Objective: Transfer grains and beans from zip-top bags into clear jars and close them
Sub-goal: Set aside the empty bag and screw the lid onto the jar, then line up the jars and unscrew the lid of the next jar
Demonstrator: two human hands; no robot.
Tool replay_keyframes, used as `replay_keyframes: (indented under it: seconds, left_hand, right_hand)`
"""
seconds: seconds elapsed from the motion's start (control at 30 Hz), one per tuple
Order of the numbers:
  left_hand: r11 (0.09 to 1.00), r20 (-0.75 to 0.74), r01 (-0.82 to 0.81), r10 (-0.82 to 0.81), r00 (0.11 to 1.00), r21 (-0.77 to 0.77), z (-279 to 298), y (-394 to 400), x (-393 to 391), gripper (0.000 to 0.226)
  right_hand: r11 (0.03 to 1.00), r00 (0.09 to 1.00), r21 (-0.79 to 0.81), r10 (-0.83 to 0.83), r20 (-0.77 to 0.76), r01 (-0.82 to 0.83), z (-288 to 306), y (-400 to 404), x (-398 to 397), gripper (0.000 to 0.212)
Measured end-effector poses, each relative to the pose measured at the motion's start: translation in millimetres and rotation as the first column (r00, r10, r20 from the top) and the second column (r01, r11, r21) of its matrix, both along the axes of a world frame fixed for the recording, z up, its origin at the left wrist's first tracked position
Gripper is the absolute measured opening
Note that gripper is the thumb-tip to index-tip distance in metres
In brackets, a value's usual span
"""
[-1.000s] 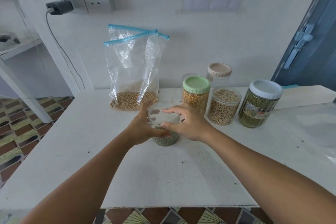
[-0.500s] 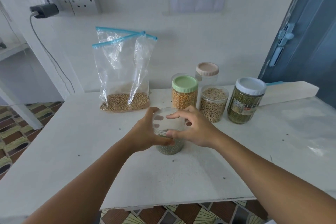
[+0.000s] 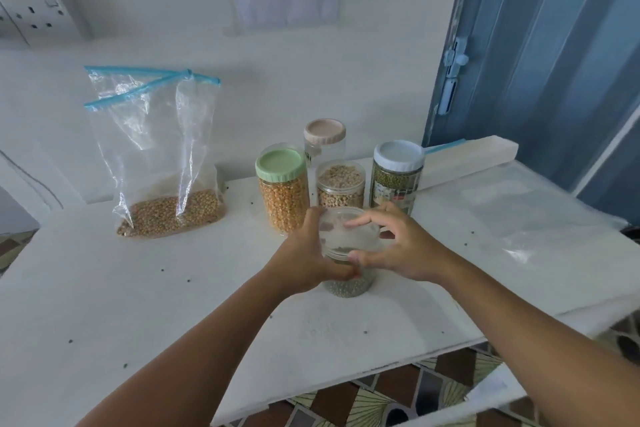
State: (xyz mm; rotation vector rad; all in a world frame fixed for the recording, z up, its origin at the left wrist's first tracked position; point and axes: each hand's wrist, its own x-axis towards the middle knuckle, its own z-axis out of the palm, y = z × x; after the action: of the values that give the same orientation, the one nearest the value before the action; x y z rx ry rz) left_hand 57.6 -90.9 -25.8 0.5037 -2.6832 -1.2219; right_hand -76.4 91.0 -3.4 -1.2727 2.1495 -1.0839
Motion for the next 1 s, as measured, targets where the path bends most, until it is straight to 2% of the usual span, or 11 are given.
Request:
replay_keyframes:
  seconds: [0.1, 0.3, 0.43, 0.47, 0.53, 0.57, 0.67, 0.73, 0.9, 1.0]
  left_hand:
    - [1.000, 0.009, 0.009, -0.009, 1.000, 0.008, 1, 16, -20, 0.119]
    - [1.000, 0.023, 0.003, -0.003, 1.000, 0.005, 3, 34, -45, 0.101]
    - [0.991, 0.090, 0.036, -0.025, 0.996, -0.130, 17, 32, -45, 0.143]
    - [0.985, 0.067, 0.028, -0.017, 0.998, -0.169, 22, 31, -44, 0.145]
    - [0.973, 0.011, 0.026, -0.024, 1.000, -0.230, 33, 31, -43, 0.133]
    - [0.966, 0.015, 0.048, -0.046, 0.999, -0.254, 40, 31, -44, 0.120]
    - [0.949, 0.104, 0.141, -0.116, 0.988, -0.280, 51, 35, -51, 0.081]
    - [0.949, 0.116, 0.146, -0.117, 0.986, -0.278, 53, 36, -57, 0.067]
    - [0.949, 0.160, 0.146, -0.103, 0.982, -0.279, 57, 36, -65, 0.066]
    - [0.948, 0.187, 0.147, -0.096, 0.978, -0.281, 59, 36, -68, 0.066]
  right_hand:
    - [1.000, 1.000, -0.020, -0.021, 0.007, 0.021, -5, 16, -17, 0.049]
    - [0.996, 0.997, -0.061, -0.070, 0.019, 0.071, -12, 34, -39, 0.041]
    - [0.961, 0.978, -0.185, -0.208, 0.004, 0.205, -17, 34, -53, 0.029]
    - [0.956, 0.972, -0.185, -0.236, -0.017, 0.229, -19, 33, -59, 0.025]
    - [0.952, 0.965, -0.171, -0.260, -0.006, 0.256, -19, 28, -69, 0.027]
    - [0.951, 0.965, -0.165, -0.260, 0.020, 0.260, -19, 26, -74, 0.029]
    - [0.962, 0.977, -0.175, -0.200, 0.071, 0.209, -19, 19, -85, 0.033]
    - [0.964, 0.988, -0.220, -0.143, 0.055, 0.152, -20, 17, -92, 0.034]
    - [0.955, 0.977, -0.273, -0.161, -0.137, 0.119, -29, 10, -113, 0.048]
    - [0.954, 0.965, -0.268, -0.190, -0.183, 0.136, -35, 4, -126, 0.056]
